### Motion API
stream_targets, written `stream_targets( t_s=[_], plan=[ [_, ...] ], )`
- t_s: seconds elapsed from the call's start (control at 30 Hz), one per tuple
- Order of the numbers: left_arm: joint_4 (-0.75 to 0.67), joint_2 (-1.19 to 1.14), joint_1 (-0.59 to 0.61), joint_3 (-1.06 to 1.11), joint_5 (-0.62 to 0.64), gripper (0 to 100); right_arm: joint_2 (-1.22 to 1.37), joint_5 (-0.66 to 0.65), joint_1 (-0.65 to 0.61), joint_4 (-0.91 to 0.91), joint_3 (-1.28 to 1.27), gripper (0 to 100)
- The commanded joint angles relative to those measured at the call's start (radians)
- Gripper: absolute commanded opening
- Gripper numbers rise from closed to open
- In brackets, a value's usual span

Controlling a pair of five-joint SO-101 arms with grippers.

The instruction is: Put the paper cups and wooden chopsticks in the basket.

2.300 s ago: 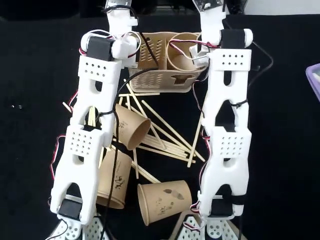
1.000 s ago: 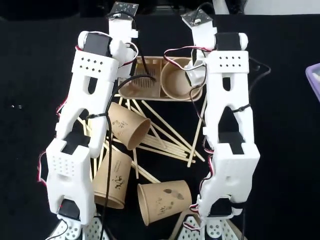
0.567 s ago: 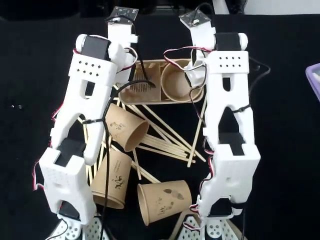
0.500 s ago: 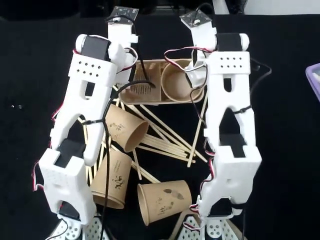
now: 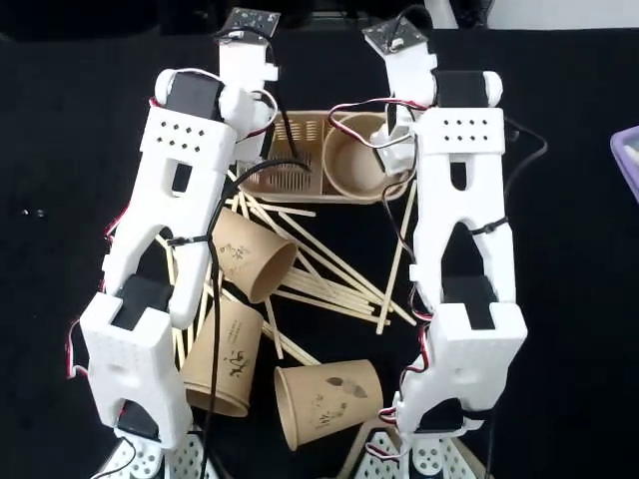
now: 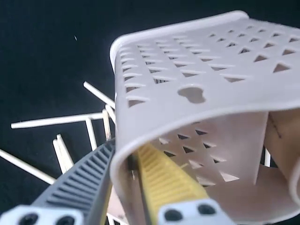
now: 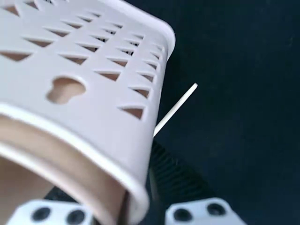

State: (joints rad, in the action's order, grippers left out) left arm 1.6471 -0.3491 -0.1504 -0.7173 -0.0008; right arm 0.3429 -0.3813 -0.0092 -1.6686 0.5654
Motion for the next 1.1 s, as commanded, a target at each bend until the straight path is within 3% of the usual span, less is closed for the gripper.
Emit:
stream_targets(
  t_s=[0.0, 0.17, 0.47, 0.83, 1.07],
  plan=[
    [-0.032, -0.003, 0.024, -0.001, -0.008, 12, 0.007, -0.009, 0.055, 0.043, 0.015, 9.0],
    [-0.032, -0.005, 0.041, -0.071, -0.006, 24, -0.002, -0.012, 0.054, 0.066, 0.079, 16.6],
    [-0.032, -0.014, 0.058, -0.274, -0.012, 25, 0.002, -0.014, 0.031, 0.121, 0.243, 21.4],
    [-0.032, -0.015, 0.058, -0.257, -0.014, 25, 0.03, -0.012, -0.031, 0.124, 0.254, 23.8],
    [-0.091, -0.015, 0.056, -0.257, -0.006, 27, 0.11, -0.026, -0.028, 0.218, 0.254, 26.4]
  ],
)
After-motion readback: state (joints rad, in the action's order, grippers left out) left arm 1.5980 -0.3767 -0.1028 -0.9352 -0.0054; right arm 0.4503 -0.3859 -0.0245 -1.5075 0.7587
